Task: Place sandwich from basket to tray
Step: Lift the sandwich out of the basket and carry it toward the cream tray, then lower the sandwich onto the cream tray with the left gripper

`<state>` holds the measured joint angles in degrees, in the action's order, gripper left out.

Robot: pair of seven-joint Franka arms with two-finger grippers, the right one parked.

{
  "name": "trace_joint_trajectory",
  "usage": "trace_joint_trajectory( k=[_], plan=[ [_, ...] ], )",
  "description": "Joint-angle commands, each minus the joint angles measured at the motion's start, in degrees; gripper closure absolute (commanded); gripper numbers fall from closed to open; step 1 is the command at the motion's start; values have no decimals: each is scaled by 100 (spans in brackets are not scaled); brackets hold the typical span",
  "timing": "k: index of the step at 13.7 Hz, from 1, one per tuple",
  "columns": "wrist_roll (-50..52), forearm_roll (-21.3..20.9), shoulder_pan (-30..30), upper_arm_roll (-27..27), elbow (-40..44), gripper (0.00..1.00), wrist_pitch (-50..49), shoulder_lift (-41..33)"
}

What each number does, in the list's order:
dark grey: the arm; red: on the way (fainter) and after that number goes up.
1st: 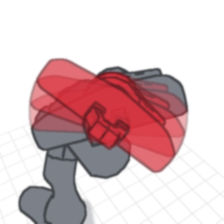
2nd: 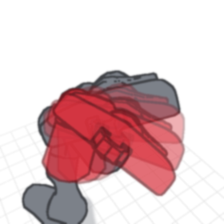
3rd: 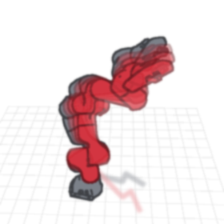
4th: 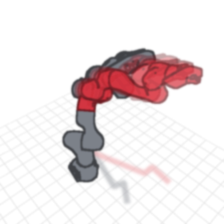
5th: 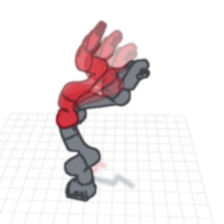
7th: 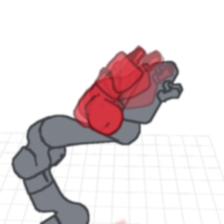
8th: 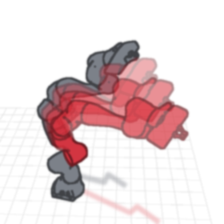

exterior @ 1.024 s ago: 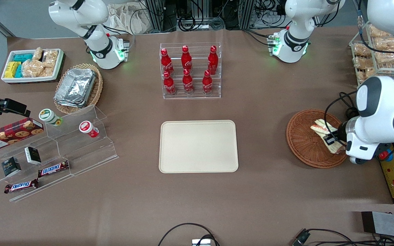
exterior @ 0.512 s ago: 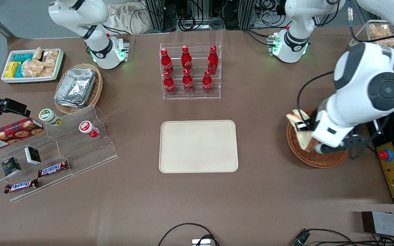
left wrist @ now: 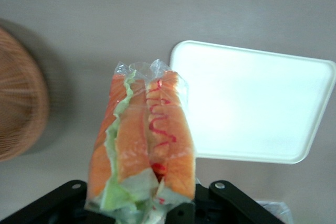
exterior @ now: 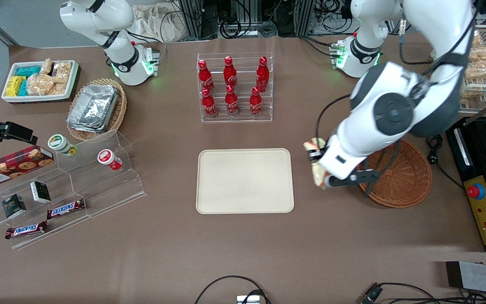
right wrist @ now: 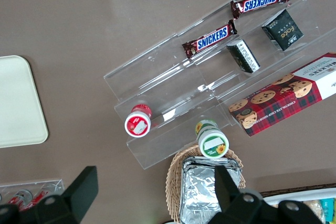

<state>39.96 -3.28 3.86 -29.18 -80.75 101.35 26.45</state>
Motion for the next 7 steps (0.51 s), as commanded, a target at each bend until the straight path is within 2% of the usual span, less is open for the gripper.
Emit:
trace_joint_trajectory(
  k=[1, 5, 7],
  plan=[
    [380, 11, 333, 18, 235, 100, 261, 368],
    [635, -137, 869, 53, 253, 100, 1059, 1027],
    [1072, -768, 1089, 53, 244, 100, 1325, 1440]
  ],
)
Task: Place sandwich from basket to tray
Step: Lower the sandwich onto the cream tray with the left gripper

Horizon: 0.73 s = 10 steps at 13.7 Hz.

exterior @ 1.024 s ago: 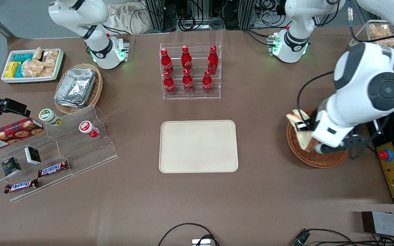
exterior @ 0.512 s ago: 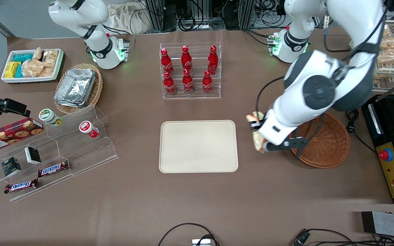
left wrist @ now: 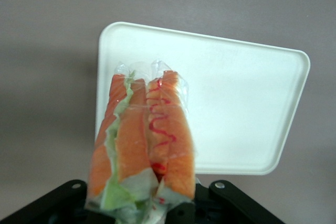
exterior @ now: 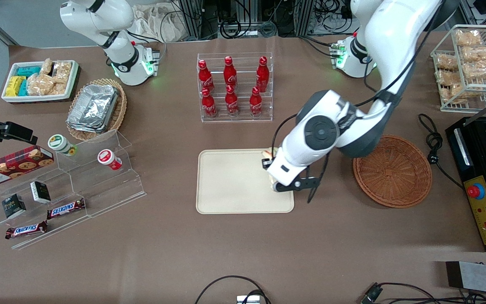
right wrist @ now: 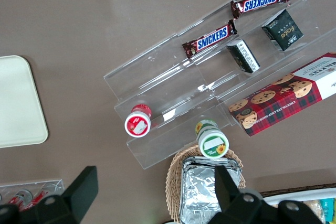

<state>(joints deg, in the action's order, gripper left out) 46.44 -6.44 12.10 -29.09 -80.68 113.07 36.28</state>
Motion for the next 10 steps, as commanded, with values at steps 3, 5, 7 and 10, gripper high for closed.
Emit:
trace_joint_trajectory(
  k=[3, 5, 7, 10],
  plan=[
    [341, -894, 311, 35, 228, 100, 198, 950],
    [-99, -946, 311, 35, 228, 100, 216, 1091],
    [-170, -981, 311, 44, 193, 100, 216, 1170],
    [-74, -1175, 328, 44, 184, 54, 216, 1285]
  ],
)
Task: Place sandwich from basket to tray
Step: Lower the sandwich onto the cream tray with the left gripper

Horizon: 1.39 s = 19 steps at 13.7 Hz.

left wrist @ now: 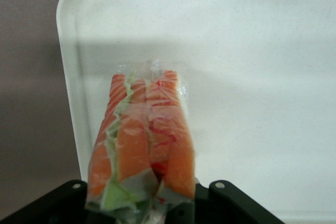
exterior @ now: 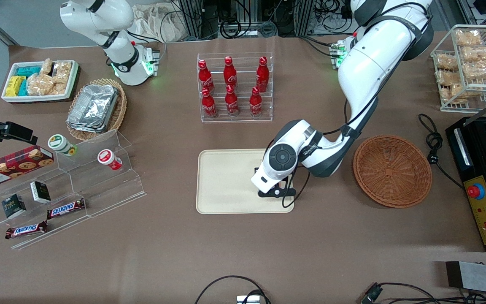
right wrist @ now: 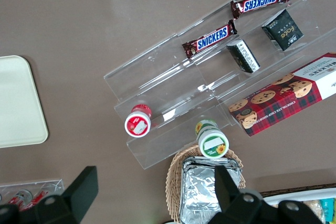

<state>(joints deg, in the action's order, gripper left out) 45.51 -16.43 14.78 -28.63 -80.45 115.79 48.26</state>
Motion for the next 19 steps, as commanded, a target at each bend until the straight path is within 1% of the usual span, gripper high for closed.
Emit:
trace_joint_trajectory(
  k=[1, 2, 3, 5, 7, 11, 13, 16, 18, 19],
  plan=[
    [36, -185, 60, -2, 144, 39, -57, 87],
    [54, -177, 60, -2, 144, 5, -57, 104],
    [54, -176, 60, -2, 144, 0, -65, 96],
    [54, -141, 51, -2, 135, 0, -153, 52],
    [176, -194, 33, -2, 187, 0, -109, -27],
    [475, -133, -89, -11, 205, 0, -136, -571],
    [529, -89, -256, -20, 196, 0, -171, -896],
    [476, -71, -502, -20, 162, 0, -478, -1335],
    [380, 130, -765, -20, 83, 0, -645, -1660],
    [362, 131, -897, -20, -109, 0, -654, -1845]
  ],
)
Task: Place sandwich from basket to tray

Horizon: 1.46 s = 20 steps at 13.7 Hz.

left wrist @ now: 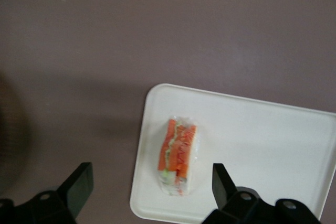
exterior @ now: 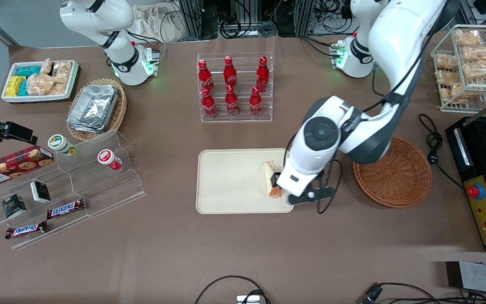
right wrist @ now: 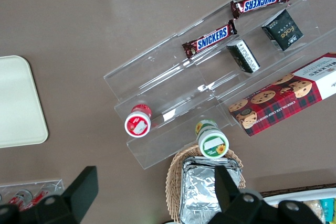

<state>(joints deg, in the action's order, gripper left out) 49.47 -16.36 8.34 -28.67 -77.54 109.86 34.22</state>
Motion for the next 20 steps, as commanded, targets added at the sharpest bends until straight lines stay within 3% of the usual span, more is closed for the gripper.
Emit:
trace_joint_trajectory(
  k=[1, 7, 10, 12, 16, 20],
  plan=[
    [-34, 133, -454, -33, -689, 0, -44, -712],
    [-1711, 993, -1397, 19, -2403, 0, -17, -2470],
    [-2351, 1081, -855, 1104, -3396, 0, 359, -3191],
    [-3360, 1406, -554, 1897, -3811, 0, 352, -3631],
    [-4733, 1451, -659, 2322, -3568, 0, -358, -3774],
    [-5237, 1434, -650, 2375, -2419, 0, -1343, -3205]
  ],
)
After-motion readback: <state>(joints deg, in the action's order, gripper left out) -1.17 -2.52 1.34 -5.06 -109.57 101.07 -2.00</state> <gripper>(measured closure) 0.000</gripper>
